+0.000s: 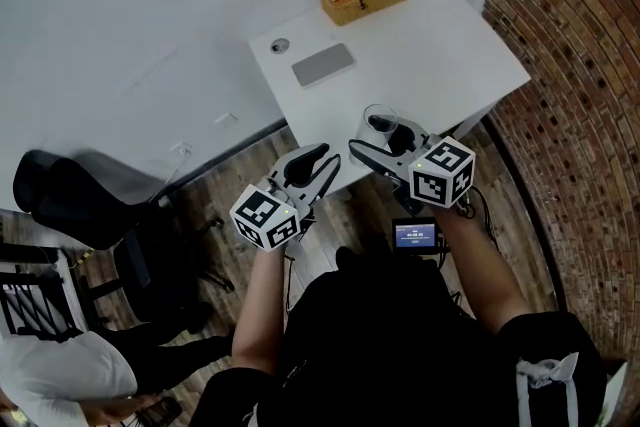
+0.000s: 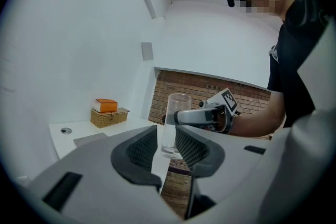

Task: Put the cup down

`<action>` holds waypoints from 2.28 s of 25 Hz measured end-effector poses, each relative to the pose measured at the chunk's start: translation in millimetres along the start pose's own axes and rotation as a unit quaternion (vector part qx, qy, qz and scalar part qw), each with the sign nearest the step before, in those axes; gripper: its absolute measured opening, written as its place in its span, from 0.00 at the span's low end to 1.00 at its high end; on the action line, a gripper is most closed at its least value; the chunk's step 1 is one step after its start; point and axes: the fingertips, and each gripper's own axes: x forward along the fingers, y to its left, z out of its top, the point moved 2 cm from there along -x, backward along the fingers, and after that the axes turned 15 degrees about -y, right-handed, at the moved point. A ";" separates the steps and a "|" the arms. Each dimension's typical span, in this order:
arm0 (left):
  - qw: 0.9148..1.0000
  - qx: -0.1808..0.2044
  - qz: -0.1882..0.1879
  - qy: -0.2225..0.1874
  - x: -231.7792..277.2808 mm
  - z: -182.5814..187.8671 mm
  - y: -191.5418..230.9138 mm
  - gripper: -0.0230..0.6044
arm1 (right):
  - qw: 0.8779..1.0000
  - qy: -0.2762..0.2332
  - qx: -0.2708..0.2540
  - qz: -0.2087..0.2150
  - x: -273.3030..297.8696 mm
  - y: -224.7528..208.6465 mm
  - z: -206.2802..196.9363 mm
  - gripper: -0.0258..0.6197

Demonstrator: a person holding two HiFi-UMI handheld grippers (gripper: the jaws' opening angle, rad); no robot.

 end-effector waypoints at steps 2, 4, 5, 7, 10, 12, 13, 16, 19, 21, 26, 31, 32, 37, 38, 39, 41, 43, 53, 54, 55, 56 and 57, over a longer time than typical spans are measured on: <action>1.000 0.001 0.001 0.001 1.5 0.4 1.6 0.20 | 1.000 0.000 0.001 0.001 1.5 -1.8 0.7 0.48; 1.000 0.001 0.002 0.002 2.5 0.7 3.6 0.20 | 1.000 0.000 0.002 0.002 2.8 -3.9 0.8 0.48; 1.000 0.002 0.004 0.002 2.8 0.9 4.9 0.20 | 1.000 0.000 0.002 0.002 3.3 -5.0 0.7 0.48; 1.000 0.002 0.007 0.002 3.7 2.0 7.4 0.20 | 1.000 0.002 0.004 0.003 4.1 -7.4 0.7 0.48; 1.000 0.002 0.010 0.002 5.6 2.7 9.9 0.20 | 1.000 0.007 0.004 0.002 3.2 -13.6 -1.1 0.48; 1.000 0.003 0.011 0.004 6.1 1.2 12.1 0.20 | 1.000 0.013 0.004 0.000 1.9 -20.6 -4.3 0.48; 1.000 0.004 0.012 0.007 5.9 0.3 13.6 0.20 | 1.000 0.018 0.003 0.000 1.4 -24.9 -6.4 0.48; 1.000 0.007 0.014 0.014 4.2 -0.1 20.2 0.20 | 0.999 0.044 -0.008 0.000 0.5 -42.8 -13.1 0.48; 1.000 0.009 0.019 0.017 2.2 2.0 29.6 0.20 | 0.997 0.078 -0.026 -0.001 0.8 -69.3 -17.0 0.48; 0.999 0.012 0.027 0.020 0.1 2.1 37.2 0.20 | 0.994 0.099 -0.040 -0.002 3.8 -89.3 -17.8 0.48; 0.998 0.015 0.056 0.020 -7.5 1.7 58.8 0.20 | 0.991 0.118 -0.065 -0.015 28.6 -140.5 -21.7 0.48; 0.996 0.004 0.084 0.015 -12.7 -2.1 78.6 0.20 | 0.993 0.090 -0.052 -0.060 75.3 -188.9 -31.5 0.48; 0.996 0.002 0.090 0.013 -12.1 -2.7 81.5 0.20 | 0.993 0.083 -0.049 -0.066 86.3 -195.9 -33.6 0.48; 0.993 -0.009 0.115 0.007 -11.9 -10.5 91.7 0.20 | 0.995 0.039 -0.033 -0.083 138.7 -218.6 -46.4 0.48; 0.993 -0.010 0.118 0.006 -12.0 -11.7 94.2 0.20 | 0.995 0.029 -0.029 -0.087 148.8 -222.3 -48.8 0.48; 0.993 -0.011 0.121 0.004 -12.3 -13.1 96.9 0.20 | 0.995 0.021 -0.028 -0.089 159.0 -225.6 -51.7 0.48; 0.991 -0.014 0.132 0.002 -14.8 -17.1 101.6 0.20 | 0.996 0.015 -0.035 -0.085 179.5 -229.3 -59.4 0.48; 0.989 -0.019 0.144 -0.001 -19.2 -20.9 105.1 0.20 | 0.996 0.016 -0.049 -0.076 199.3 -229.6 -69.0 0.48; 0.984 -0.034 0.177 -0.001 -42.9 -32.8 110.1 0.20 | 0.989 0.030 -0.134 -0.049 266.6 -231.1 -109.3 0.48; 0.983 -0.035 0.180 -0.001 -44.7 -33.7 110.7 0.20 | 0.988 0.031 -0.142 -0.047 269.3 -230.7 -112.2 0.48; 0.983 -0.035 0.182 -0.001 -46.2 -34.3 111.8 0.20 | 0.987 0.033 -0.151 -0.045 271.1 -230.2 -114.9 0.48; 0.982 -0.036 0.184 -0.001 -47.4 -34.5 113.0 0.20 | 0.986 0.035 -0.160 -0.042 272.2 -229.5 -117.2 0.48; 0.982 -0.036 0.184 -0.003 -48.3 -34.5 114.0 0.20 | 0.984 0.036 -0.169 -0.040 272.8 -228.2 -119.2 0.48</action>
